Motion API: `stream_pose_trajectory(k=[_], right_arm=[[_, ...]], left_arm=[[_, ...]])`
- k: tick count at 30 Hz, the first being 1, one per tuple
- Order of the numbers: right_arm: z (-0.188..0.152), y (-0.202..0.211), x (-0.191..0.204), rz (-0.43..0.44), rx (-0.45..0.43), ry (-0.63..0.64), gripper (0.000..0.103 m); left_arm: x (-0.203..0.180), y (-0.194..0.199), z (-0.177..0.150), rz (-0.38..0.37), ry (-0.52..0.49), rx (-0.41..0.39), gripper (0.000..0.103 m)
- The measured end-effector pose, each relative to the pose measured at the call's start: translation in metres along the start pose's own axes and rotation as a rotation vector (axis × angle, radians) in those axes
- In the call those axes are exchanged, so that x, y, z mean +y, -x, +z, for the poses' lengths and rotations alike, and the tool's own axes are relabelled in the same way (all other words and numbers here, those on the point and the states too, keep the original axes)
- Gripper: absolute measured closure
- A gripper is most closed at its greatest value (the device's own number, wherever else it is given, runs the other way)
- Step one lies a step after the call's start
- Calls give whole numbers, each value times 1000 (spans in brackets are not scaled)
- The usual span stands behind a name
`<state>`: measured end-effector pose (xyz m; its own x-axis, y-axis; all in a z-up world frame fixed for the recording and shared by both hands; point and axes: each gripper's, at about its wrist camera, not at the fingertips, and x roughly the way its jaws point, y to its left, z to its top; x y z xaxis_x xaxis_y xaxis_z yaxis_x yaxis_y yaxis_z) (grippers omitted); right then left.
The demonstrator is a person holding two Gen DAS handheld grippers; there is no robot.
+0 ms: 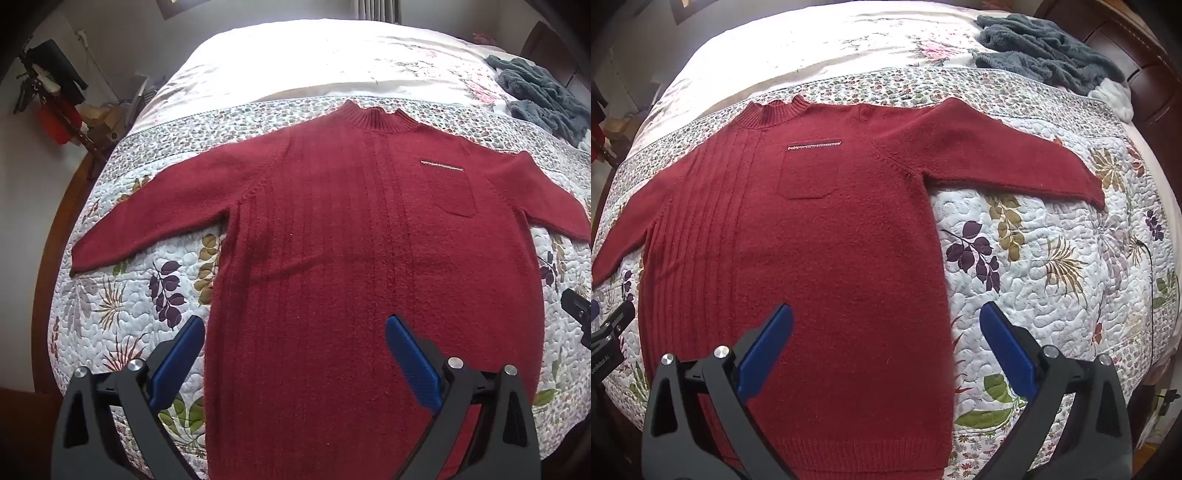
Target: Fold small clothes
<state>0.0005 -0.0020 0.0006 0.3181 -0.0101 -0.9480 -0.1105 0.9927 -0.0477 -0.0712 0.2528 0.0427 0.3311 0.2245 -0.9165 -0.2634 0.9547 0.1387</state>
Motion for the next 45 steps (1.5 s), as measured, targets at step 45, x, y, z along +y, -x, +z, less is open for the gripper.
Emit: stream_pose_trajectory(k=[45], right_arm=[[2, -8, 1, 22, -1, -3, 3]], left_arm=[[-1, 1, 0, 30, -1, -28, 5]])
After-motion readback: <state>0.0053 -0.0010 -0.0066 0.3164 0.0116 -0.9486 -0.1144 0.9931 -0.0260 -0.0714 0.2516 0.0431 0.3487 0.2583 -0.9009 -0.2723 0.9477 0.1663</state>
